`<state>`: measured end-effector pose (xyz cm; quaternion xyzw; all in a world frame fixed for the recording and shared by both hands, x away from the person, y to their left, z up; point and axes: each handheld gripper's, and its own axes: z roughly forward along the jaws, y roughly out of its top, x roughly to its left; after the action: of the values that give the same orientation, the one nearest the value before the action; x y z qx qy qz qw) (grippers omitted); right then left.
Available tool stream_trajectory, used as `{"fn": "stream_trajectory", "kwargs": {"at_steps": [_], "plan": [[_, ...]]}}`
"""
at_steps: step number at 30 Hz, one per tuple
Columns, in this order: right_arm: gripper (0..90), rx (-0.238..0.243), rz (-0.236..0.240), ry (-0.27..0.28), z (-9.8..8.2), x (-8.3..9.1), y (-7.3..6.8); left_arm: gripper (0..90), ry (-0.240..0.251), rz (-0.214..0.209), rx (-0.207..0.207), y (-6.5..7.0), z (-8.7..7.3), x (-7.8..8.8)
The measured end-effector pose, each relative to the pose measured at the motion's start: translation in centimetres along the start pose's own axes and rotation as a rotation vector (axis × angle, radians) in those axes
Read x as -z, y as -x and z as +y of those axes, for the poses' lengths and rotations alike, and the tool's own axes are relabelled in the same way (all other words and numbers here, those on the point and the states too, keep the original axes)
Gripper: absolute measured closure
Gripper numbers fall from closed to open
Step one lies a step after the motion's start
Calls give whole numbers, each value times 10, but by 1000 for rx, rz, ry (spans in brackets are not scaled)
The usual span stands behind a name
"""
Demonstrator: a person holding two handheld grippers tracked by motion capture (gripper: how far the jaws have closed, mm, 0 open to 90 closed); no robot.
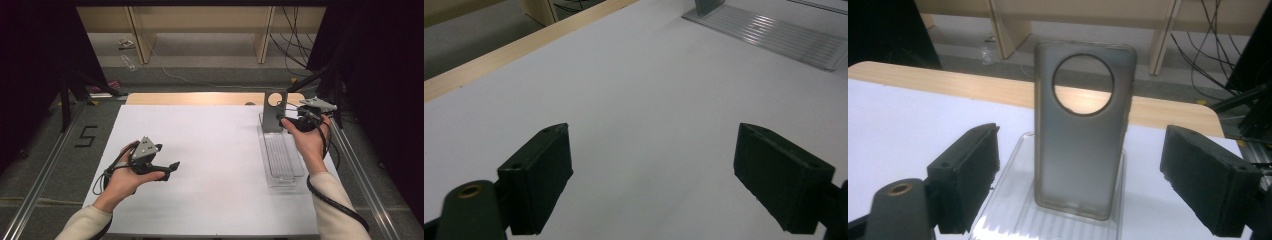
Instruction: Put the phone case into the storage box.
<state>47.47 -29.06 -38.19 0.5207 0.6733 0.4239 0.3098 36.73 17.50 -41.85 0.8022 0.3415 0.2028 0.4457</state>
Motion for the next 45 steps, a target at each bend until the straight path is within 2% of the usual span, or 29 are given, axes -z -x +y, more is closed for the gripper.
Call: {"fn": "stream_trajectory", "kwargs": {"at_steps": [13, 19, 22, 31, 45], "plan": [[167, 32, 86, 10, -11, 18, -11, 151, 1, -1, 1, 1, 0, 0], [164, 34, 120, 15, -16, 23, -14, 151, 1, -2, 0, 1, 0, 0], [163, 15, 149, 19, -20, 25, -15, 152, -1, -1, -1, 0, 0, 1], [164, 50, 179, 21, -24, 36, -22, 152, 1, -2, -1, 0, 0, 1], [163, 59, 227, 26, -37, 51, -27, 152, 6, 1, 2, 0, 0, 1]]}}
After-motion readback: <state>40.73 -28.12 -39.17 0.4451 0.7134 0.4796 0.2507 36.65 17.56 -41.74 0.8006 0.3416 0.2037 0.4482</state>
